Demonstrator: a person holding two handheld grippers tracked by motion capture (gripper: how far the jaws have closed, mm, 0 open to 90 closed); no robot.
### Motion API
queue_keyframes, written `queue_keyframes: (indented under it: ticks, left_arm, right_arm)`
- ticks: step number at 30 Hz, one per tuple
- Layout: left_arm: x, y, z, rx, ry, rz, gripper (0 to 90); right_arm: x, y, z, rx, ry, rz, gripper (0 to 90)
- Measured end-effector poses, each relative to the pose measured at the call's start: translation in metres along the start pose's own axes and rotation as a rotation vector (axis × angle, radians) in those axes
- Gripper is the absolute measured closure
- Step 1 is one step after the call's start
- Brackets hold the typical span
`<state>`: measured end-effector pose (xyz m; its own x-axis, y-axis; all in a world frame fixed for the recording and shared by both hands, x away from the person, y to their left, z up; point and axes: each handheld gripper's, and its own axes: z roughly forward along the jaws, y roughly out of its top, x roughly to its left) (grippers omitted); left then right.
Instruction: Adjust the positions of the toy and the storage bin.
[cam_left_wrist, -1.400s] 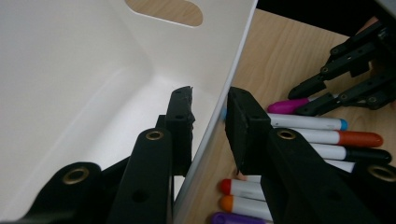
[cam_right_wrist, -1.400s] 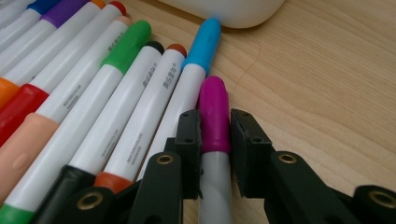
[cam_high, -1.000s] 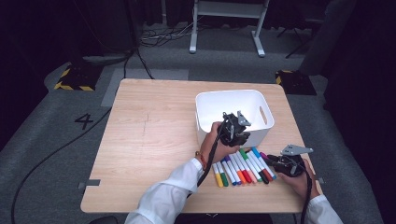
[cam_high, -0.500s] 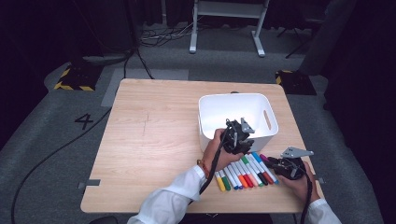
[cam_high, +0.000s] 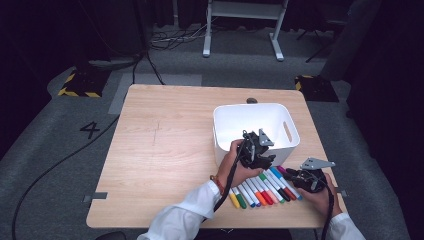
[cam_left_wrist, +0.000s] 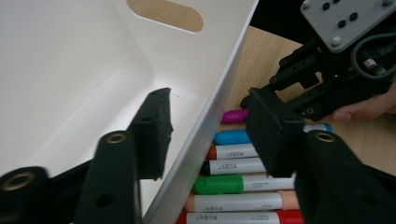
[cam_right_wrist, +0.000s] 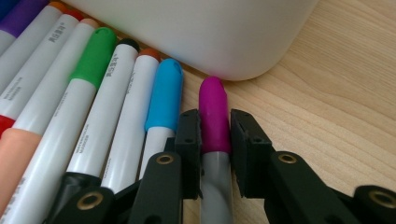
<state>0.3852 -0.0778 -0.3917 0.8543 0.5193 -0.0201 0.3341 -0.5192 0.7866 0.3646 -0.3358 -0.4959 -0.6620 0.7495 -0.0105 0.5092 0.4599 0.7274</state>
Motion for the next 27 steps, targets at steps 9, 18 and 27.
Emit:
queue_keyframes:
  ticks: [9,18,27]
  left_arm:
    - [0.01,-0.013,-0.075,-0.118,-0.026,0.027,19.4]
    - [0.005,-0.096,-0.129,-0.059,-0.033,0.105,15.9]
    - [0.016,-0.18,-0.092,0.122,-0.072,0.024,17.7]
  right_arm:
    - [-0.002,0.0,0.0,-0.002,0.005,0.002,74.3]
    - [-0.002,0.0,0.0,-0.001,0.004,0.004,74.3]
    - [-0.003,0.0,0.0,-0.007,0.008,0.001,74.3]
